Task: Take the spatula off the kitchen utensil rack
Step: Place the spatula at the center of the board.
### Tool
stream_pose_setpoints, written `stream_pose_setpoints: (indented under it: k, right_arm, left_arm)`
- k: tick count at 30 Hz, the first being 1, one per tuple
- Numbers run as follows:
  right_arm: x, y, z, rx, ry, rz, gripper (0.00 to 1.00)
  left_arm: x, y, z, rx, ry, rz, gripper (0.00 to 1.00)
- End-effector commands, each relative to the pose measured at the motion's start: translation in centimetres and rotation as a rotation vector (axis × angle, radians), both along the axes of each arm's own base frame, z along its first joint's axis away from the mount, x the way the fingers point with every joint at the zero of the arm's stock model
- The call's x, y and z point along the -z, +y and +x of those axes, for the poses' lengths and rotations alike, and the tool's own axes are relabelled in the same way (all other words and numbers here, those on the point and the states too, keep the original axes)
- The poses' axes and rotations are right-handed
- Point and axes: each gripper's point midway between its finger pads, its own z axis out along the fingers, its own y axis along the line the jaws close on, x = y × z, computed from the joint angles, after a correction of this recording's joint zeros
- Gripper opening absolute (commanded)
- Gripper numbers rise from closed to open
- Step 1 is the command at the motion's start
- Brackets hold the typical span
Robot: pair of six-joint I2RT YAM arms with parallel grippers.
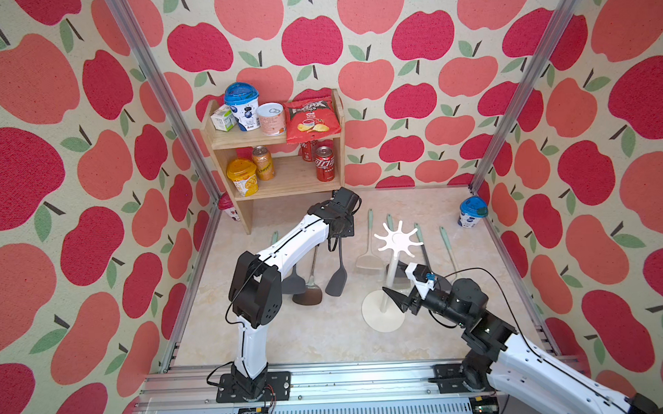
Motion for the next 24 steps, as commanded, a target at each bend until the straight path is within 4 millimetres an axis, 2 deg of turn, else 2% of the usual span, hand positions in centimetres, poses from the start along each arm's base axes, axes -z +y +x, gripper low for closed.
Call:
stream_pose_setpoints:
  k: [1, 2, 3, 8, 17, 24]
  right_arm:
    - [0.3, -0.2, 0.1, 0.014, -0.008, 0.0, 0.9]
    - [0.3, -0.1, 0.1, 0.012, -0.008, 0.0, 0.97]
    - [0.5, -0.1, 0.1, 0.011, -0.005, -0.005, 1.0]
    - [0.5, -0.1, 0.2, 0.016, -0.002, -0.012, 1.0]
    - [0.6, -0.8, 0.8, 0.069, -0.014, -0.01, 1.0]
    - [0.3, -1.3, 0.8, 0.093, -0.036, 0.001, 1.0]
  left_arm:
    - [1.1, 0.5, 0.8, -0.025, 0.002, 0.031, 0.0]
    - [1.3, 0.6, 1.0, -0.023, -0.002, 0.044, 0.0]
    - [1.7, 0.8, 1.2, -0.023, -0.003, 0.063, 0.0]
    - [3.9, 1.1, 1.9, -0.038, 0.049, 0.048, 0.0]
    - [6.4, 1.0, 2.8, -0.04, 0.087, 0.059, 0.0]
    - [9.1, 0.7, 2.7, -0.037, 0.154, 0.099, 0.0]
